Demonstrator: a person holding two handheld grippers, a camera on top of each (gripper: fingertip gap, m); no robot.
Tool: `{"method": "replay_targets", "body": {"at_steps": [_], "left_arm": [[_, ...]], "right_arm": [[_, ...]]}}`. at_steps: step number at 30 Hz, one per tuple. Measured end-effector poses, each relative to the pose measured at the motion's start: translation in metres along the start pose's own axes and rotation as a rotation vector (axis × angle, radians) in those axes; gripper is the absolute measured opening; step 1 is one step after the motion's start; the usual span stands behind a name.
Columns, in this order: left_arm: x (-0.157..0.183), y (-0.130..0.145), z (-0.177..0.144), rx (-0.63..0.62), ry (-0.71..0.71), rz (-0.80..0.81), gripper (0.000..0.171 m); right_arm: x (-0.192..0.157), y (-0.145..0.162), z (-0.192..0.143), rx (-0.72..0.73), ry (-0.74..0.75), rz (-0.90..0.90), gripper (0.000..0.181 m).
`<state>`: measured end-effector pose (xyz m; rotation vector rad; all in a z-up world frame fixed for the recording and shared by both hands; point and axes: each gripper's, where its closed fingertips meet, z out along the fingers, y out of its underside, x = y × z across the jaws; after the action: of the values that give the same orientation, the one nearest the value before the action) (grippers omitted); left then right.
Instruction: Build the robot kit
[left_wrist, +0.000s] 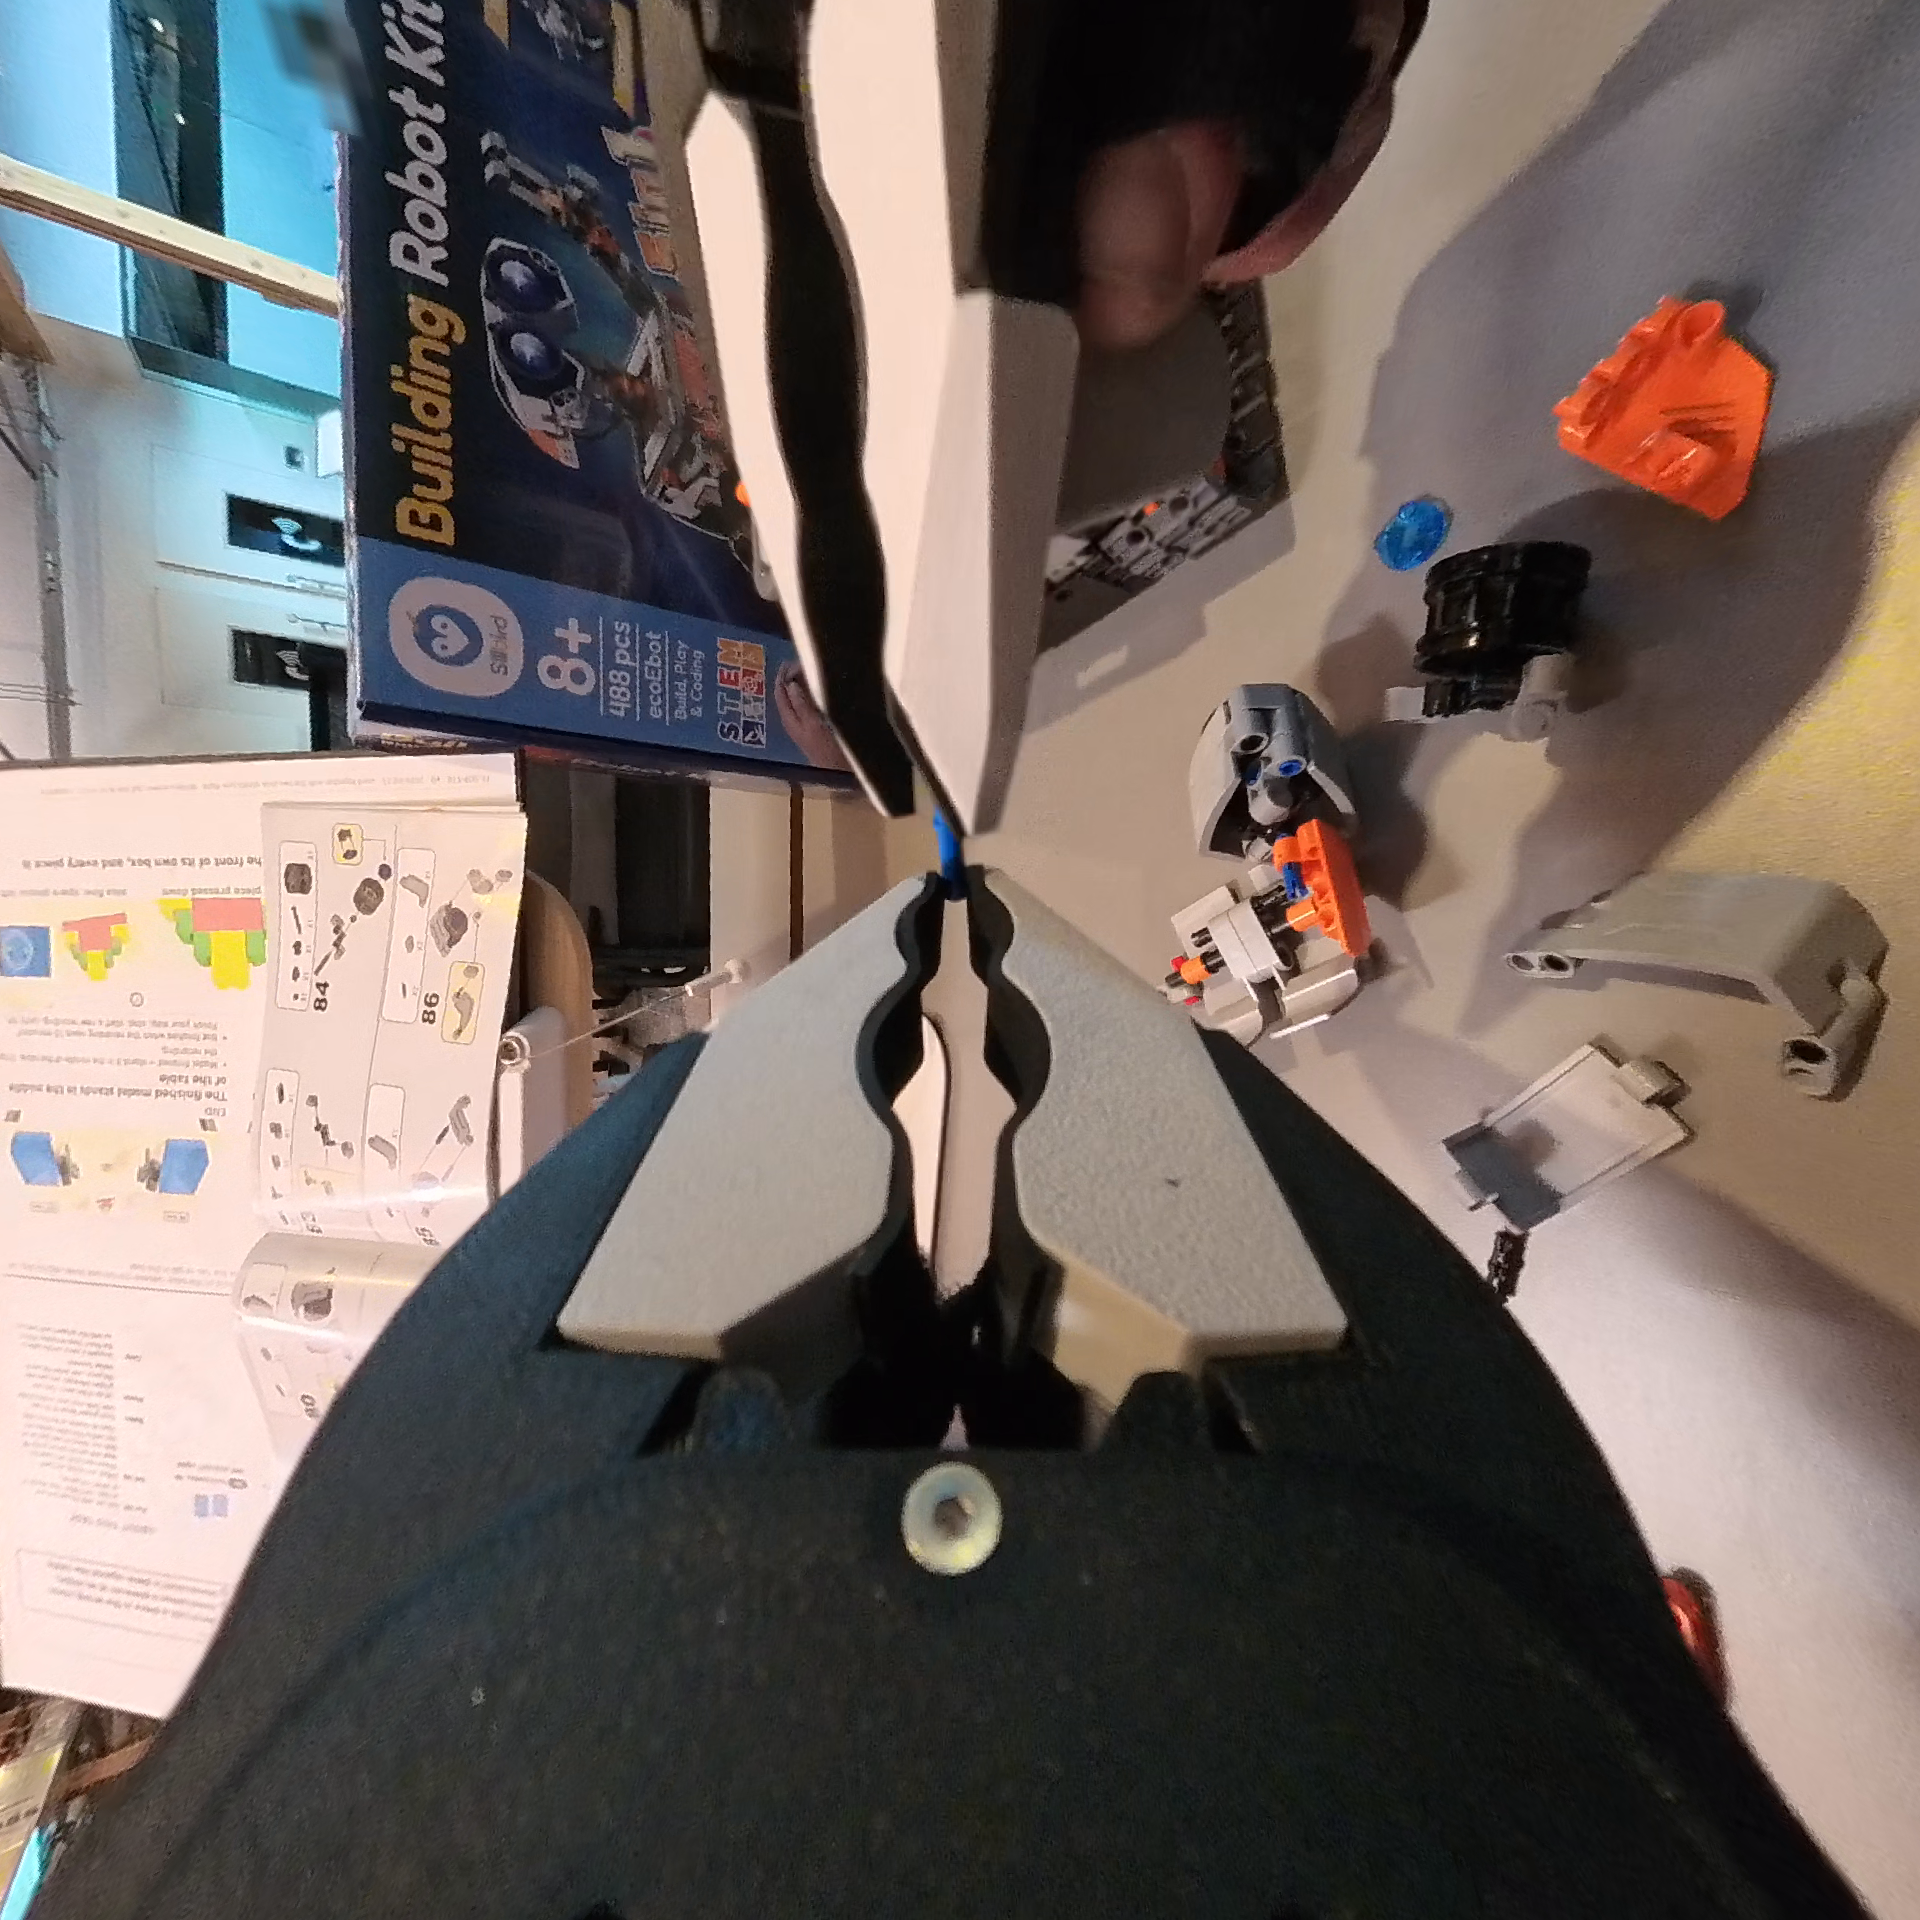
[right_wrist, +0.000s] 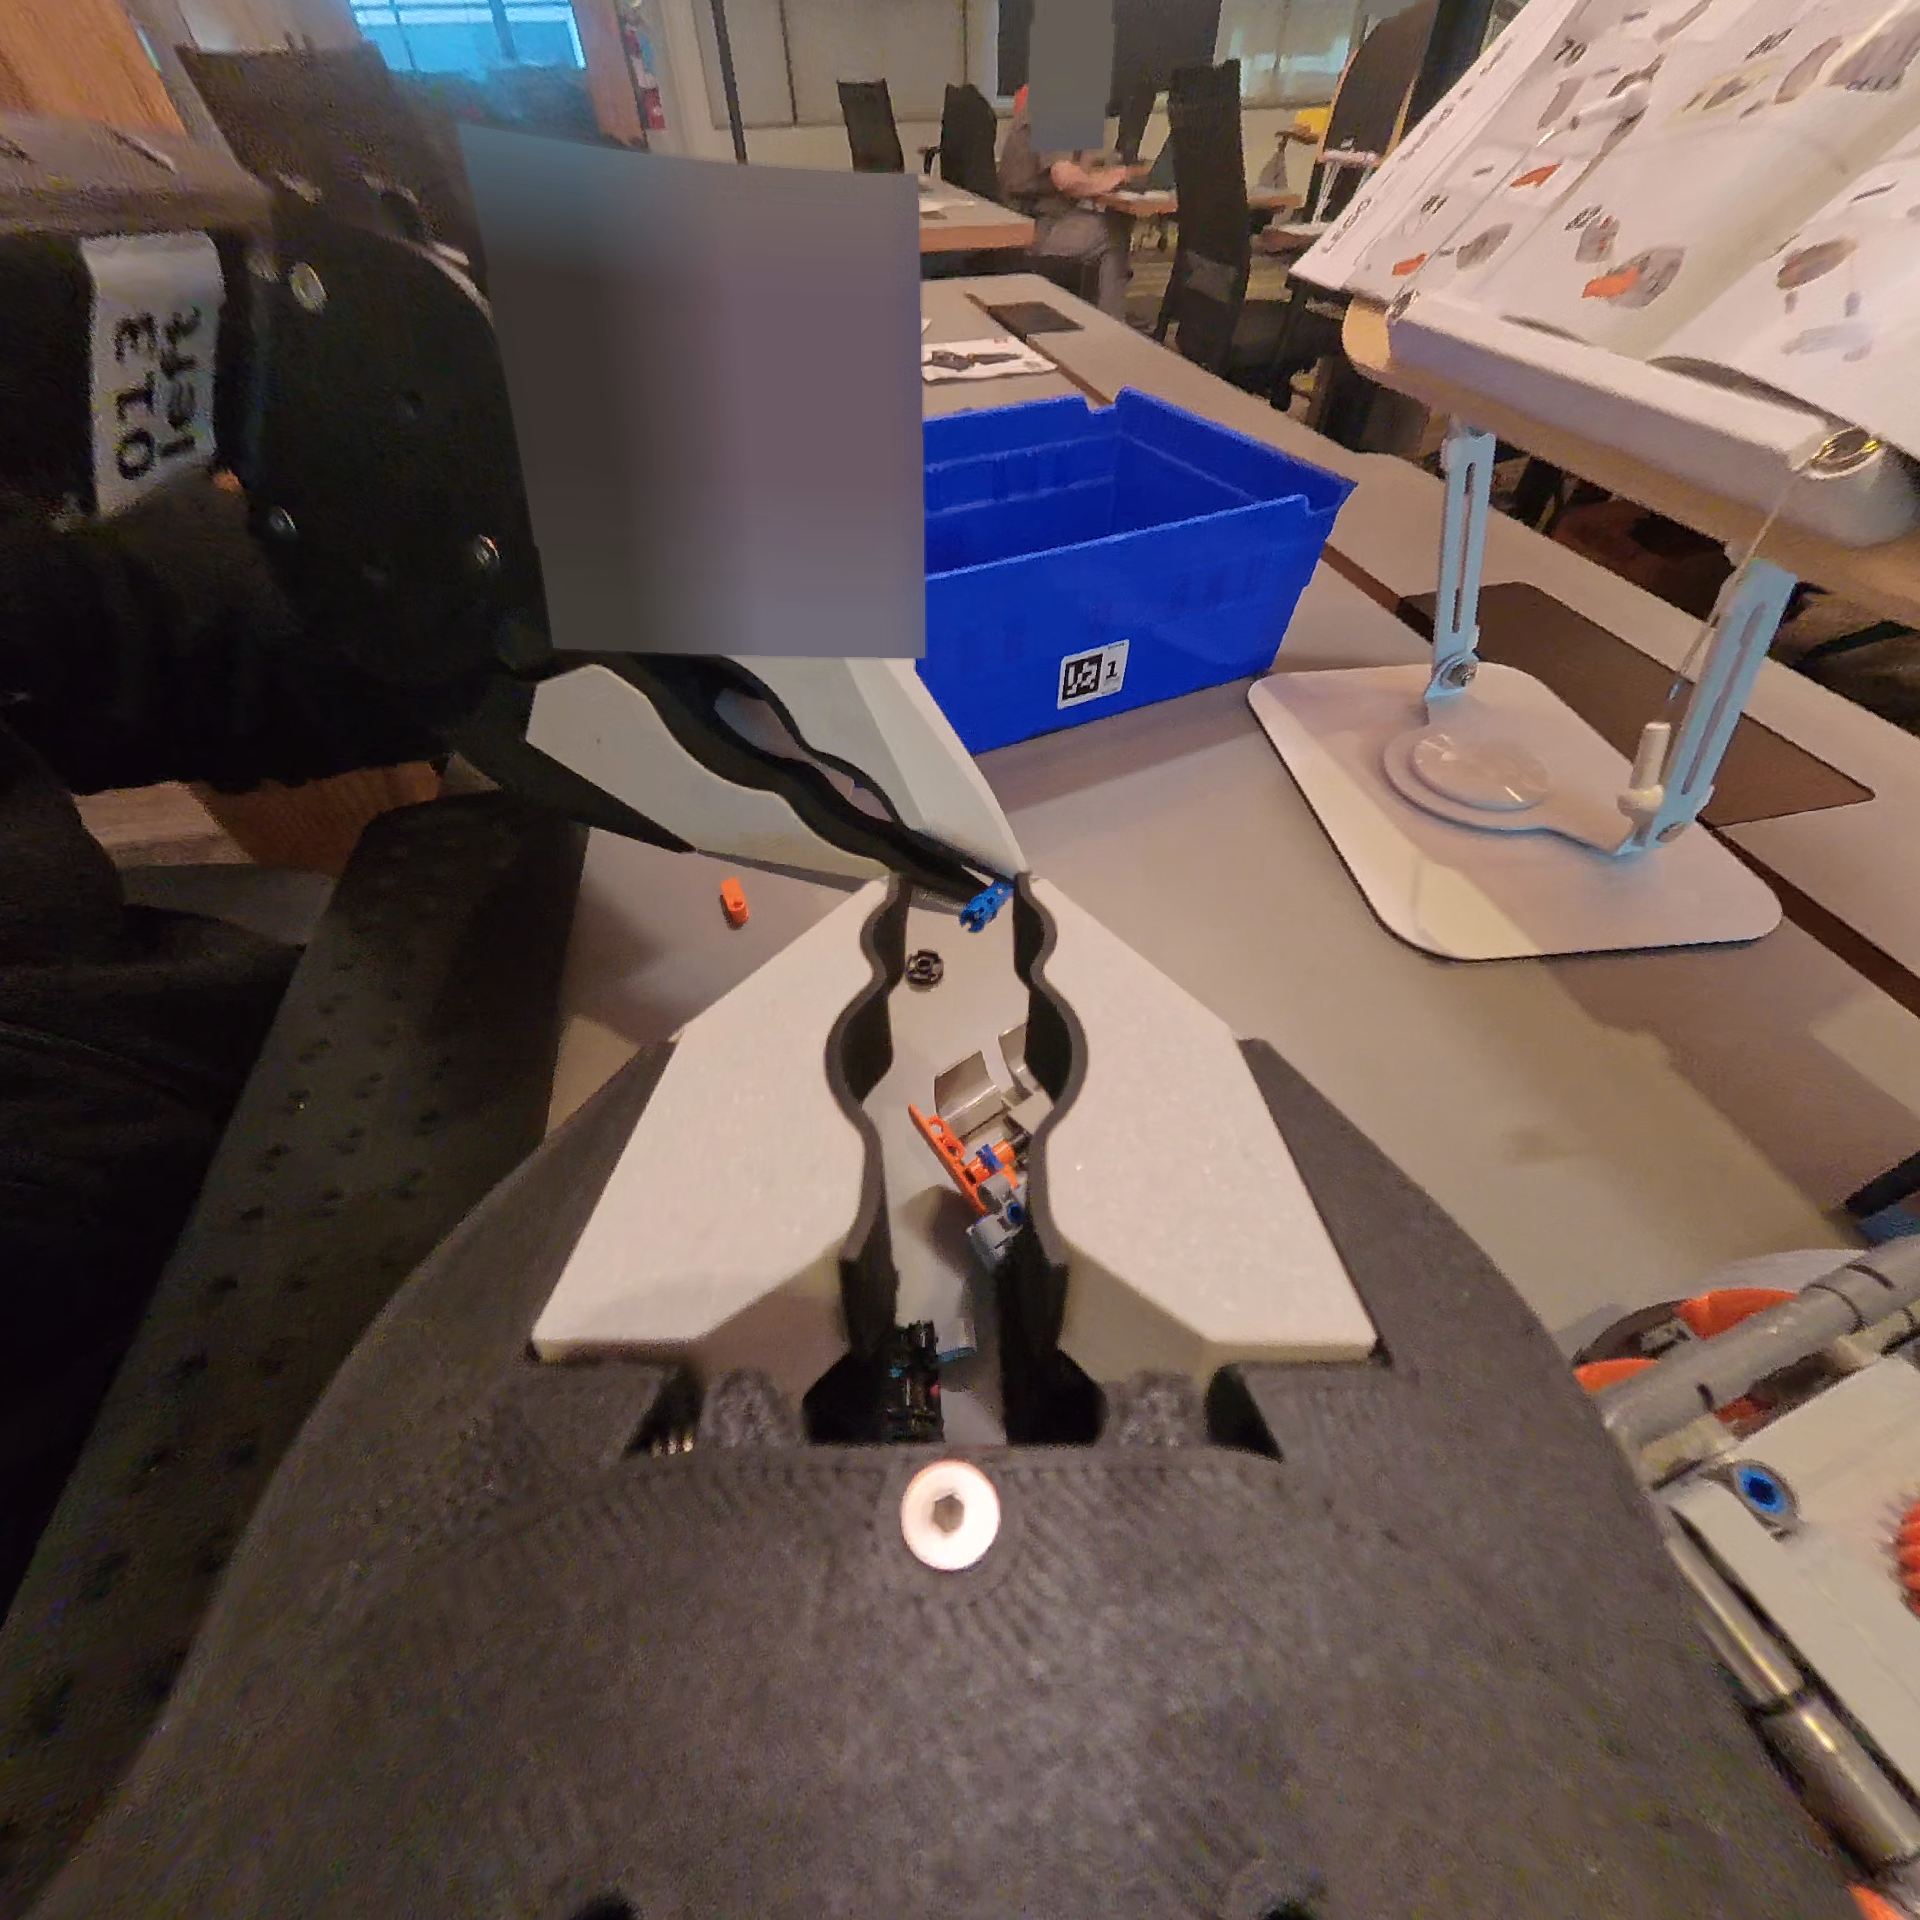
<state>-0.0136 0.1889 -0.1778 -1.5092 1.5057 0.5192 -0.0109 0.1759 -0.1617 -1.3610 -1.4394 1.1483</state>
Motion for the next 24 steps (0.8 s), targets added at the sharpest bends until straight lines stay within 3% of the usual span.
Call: {"method": "replay_targets", "body": {"at_steps": [4,13,24], "left_arm": [[0.0032,-0.0026,0.0011,0.014,0.004,-0.028,0.001],[0.0034,-0.0027,0.0028,0.016,-0.014,-0.054,0.001],[0.0044,-0.0001,0.0018,0.04,-0.01,-0.116,0.001]], "right_arm": [[-0.0006,0.0009,0.0004,-0.008,0.0,-0.004,0.018],[-0.0081,0.002,0.003,-0.019,-0.005,-0.057,0.0],[-0.0005,-0.0041,-0.0025,0.011,0.024,-0.046,0.015]]}}
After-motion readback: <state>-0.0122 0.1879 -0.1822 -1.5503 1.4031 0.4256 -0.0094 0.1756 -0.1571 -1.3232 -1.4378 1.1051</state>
